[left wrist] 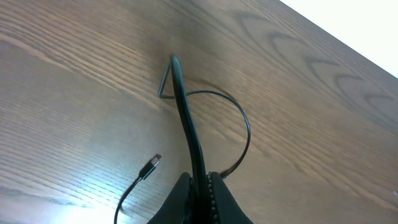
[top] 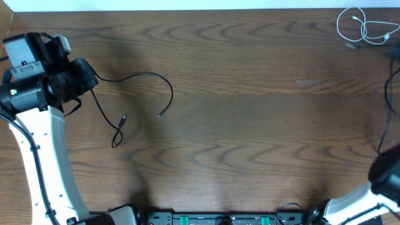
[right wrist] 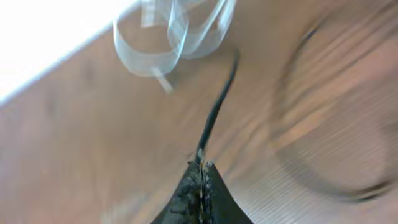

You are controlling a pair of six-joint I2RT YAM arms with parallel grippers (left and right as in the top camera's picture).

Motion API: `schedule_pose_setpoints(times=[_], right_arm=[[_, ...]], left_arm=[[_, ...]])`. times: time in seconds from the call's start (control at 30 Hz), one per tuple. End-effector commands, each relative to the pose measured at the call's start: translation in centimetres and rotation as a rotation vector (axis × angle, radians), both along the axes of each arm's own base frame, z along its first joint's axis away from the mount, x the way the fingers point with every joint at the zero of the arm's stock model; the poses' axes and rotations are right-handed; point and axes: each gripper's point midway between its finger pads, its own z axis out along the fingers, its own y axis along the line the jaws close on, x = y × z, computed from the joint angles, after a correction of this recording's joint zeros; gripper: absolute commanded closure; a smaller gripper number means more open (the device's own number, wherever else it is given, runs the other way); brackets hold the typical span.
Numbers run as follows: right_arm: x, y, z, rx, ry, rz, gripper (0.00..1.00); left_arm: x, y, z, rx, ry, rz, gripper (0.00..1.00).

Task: Untangle cables

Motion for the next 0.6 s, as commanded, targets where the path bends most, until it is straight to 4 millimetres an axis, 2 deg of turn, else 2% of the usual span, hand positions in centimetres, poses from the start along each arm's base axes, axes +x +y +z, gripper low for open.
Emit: schedule_pose_setpoints(times=[0.0, 0.2, 0.27, 0.37, 0.47, 0.57], right_arm=[[-2.3, -5.1, 5.3, -0.085, -0.093, -0.091, 0.99], [-6.0, -12.5, 6.7, -0.236, -0.092, -0.294, 0.99], [-6.3, -13.2, 6.5, -0.251, -0.077, -0.293, 0.99], [-5.9, -11.8, 5.7, -0.207, -0.065, -0.24, 0.99], [-4.8, -9.1, 4.7, -0.129, -0.057, -0.147, 0.97], [-3.5, -5.2, 3.5, -0.045, -0.032, -0.026, 0.87]], left_arm=[[0.2, 0.0, 0.2, 0.001, -0.003, 0.003, 0.93], [0.2, 0.0, 0.2, 0.0, -0.003, 0.003, 0.93], [0.2, 0.0, 0.2, 0.0, -0.003, 0.003, 0.93], [0.2, 0.0, 0.2, -0.013, -0.003, 0.02, 0.93], [0.3, -0.2, 0.2, -0.02, -0.006, 0.025, 0.93], [0.5, -0.9, 0.3, -0.019, -0.007, 0.004, 0.93]])
